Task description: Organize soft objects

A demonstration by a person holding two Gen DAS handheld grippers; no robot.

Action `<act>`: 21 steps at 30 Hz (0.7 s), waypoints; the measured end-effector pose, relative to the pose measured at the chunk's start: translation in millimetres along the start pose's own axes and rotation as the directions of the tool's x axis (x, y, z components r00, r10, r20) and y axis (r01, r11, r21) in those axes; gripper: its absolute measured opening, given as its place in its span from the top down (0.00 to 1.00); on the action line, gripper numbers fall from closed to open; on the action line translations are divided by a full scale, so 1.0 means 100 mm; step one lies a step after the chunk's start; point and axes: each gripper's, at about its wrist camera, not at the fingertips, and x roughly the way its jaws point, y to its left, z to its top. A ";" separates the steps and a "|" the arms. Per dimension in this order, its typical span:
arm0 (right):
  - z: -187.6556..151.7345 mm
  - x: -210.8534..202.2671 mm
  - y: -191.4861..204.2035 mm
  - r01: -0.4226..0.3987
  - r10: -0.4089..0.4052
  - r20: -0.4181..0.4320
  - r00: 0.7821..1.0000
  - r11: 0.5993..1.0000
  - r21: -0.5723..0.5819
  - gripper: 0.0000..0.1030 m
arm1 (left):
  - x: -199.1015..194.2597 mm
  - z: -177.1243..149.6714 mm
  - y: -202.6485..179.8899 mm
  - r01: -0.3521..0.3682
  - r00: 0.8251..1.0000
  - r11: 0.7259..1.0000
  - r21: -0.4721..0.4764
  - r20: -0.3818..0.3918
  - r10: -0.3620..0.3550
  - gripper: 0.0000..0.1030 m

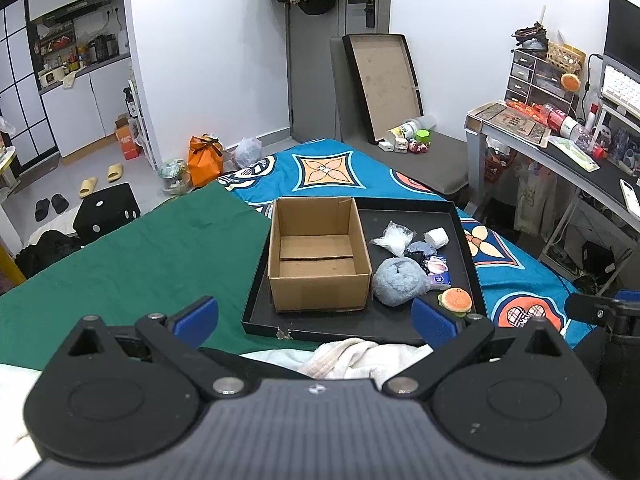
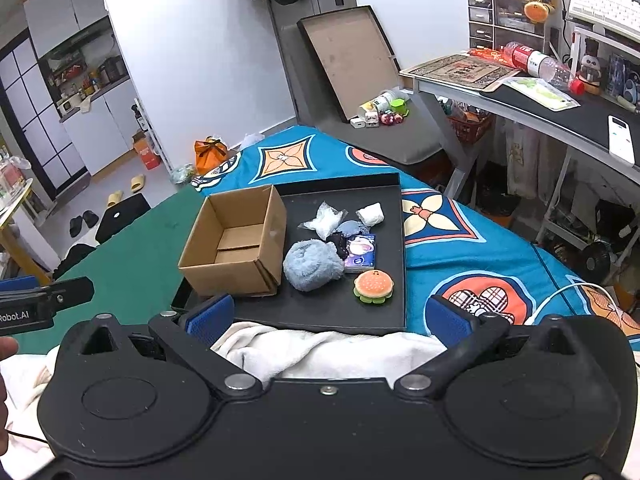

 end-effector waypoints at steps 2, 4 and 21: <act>0.00 0.00 0.00 0.002 -0.002 0.000 1.000 1.000 0.000 0.00 | 0.00 -0.01 0.00 0.002 1.000 1.000 0.002 -0.001 -0.002 0.01; -0.01 0.01 0.01 0.004 -0.004 0.001 1.000 1.000 0.000 0.00 | 0.00 -0.02 0.00 0.008 1.000 1.000 0.007 -0.001 -0.008 0.01; -0.01 0.00 0.00 0.012 -0.012 -0.002 1.000 1.000 0.003 0.00 | 0.02 -0.04 -0.01 0.021 1.000 1.000 0.018 -0.009 -0.021 0.01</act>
